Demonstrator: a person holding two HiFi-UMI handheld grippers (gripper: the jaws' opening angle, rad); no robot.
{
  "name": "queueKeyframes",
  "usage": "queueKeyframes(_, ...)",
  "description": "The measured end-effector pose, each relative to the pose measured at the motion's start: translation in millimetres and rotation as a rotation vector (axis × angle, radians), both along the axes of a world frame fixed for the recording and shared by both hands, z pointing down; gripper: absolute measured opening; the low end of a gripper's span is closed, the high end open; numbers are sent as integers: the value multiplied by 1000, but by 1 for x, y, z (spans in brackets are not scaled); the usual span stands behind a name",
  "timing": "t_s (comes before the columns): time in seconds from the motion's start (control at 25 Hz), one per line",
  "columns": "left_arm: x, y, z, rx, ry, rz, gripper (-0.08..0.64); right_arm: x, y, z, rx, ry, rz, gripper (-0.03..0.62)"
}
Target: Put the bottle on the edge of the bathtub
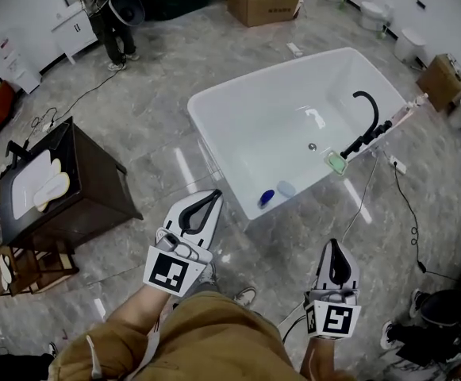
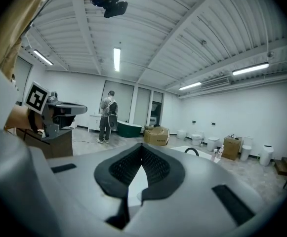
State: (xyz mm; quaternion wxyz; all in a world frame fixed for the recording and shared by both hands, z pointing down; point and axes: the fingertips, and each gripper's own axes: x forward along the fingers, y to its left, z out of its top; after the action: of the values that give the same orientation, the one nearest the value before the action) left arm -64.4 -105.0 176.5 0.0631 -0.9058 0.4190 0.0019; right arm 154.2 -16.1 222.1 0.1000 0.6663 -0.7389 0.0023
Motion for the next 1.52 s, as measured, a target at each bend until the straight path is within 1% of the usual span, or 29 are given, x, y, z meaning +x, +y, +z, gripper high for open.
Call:
queueKeyframes(0.28,-22,8,-25,22,18,-30,8,16,-10,-16,29,17,52,5)
queueKeyframes(0.44,-35,11,-27,-2,49,-53,8,20,-13,-24,40,11,57,5)
queueKeyframes(0.6,-46,10,-39,39,72,-63,8,18,-12,-29,44,-1,59,5)
queueKeyframes(0.72,-53,14,-40,50,64,-78,8,16,-9,-34,51,-10,66,5)
queueKeyframes(0.84,-59,15,-31,50,53,-90,8,15,-5,-38,57,-8,76,5)
queueKeyframes(0.96,-59,15,-24,29,51,-82,8,14,-2,-39,53,0,84,5)
queueKeyframes(1.24,-55,11,-25,28,49,-37,8,3,-1,-42,43,8,96,3)
queueKeyframes(1.52,-46,6,-23,5,58,11,7,-1,1,-45,32,20,113,5)
